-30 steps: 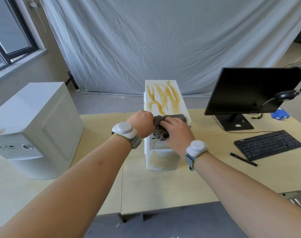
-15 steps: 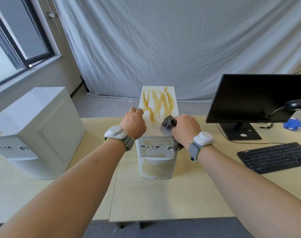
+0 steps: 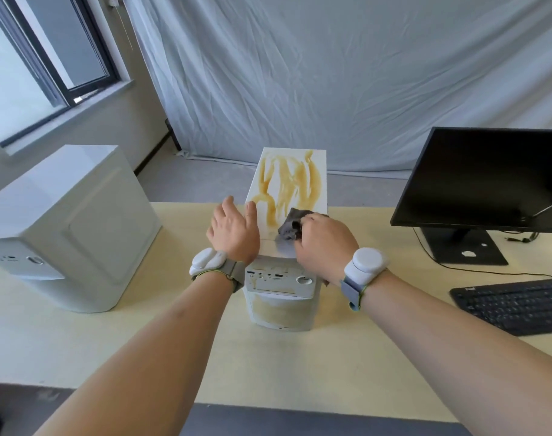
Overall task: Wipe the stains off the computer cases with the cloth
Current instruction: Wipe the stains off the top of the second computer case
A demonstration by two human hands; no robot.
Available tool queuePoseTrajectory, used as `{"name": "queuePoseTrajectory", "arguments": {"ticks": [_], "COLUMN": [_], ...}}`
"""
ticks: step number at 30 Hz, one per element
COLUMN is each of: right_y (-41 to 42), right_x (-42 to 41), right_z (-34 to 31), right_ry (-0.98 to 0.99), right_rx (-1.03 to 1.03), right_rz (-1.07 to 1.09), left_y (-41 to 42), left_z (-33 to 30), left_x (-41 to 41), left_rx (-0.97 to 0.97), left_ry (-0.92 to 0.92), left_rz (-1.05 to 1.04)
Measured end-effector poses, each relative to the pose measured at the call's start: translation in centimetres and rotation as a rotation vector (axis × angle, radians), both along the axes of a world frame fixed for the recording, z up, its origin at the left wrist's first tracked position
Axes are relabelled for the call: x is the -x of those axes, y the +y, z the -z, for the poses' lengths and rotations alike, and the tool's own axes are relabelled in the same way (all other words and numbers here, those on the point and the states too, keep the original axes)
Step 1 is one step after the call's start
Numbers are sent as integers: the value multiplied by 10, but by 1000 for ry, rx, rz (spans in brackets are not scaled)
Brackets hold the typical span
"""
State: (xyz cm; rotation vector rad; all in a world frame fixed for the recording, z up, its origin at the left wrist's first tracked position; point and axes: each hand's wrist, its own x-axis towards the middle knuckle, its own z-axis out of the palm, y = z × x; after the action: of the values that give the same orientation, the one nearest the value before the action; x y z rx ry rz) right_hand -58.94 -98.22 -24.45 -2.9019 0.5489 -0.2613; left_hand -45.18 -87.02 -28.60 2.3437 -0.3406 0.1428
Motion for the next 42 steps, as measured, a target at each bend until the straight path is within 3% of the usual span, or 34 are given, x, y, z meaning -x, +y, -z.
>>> {"name": "queuePoseTrajectory", "arguments": {"ticks": [7,11,19,22,26,32,38,42], "right_y": [4,3,21,10,28,51,49,75], "right_x": [-16,-3,-27,-14,-25,-41,-29,-58], "right_z": [-3,-22,-21,-23,-32,-25,-38,-29], "right_ry": [119,185,144,190,229,119,240,148], "right_rx": [79,68,-102,1,103,-67,130,128], "right_rz": [-114,-70,-182,-126,-1,-155,12,-72], "left_y": [4,3,4,4,7,20,16,20], "left_z": [1,-1,-4,-5,-3,0,3,3], "left_x": [1,2,-4,-3,-4,-6,-4,-7], "left_rx": [-18,-29,-26,-6,86,279,327,397], "left_ry": [-11,-11,103,152,171,194,211,285], "left_rz": [41,64,109,125,148,273,259,234]}}
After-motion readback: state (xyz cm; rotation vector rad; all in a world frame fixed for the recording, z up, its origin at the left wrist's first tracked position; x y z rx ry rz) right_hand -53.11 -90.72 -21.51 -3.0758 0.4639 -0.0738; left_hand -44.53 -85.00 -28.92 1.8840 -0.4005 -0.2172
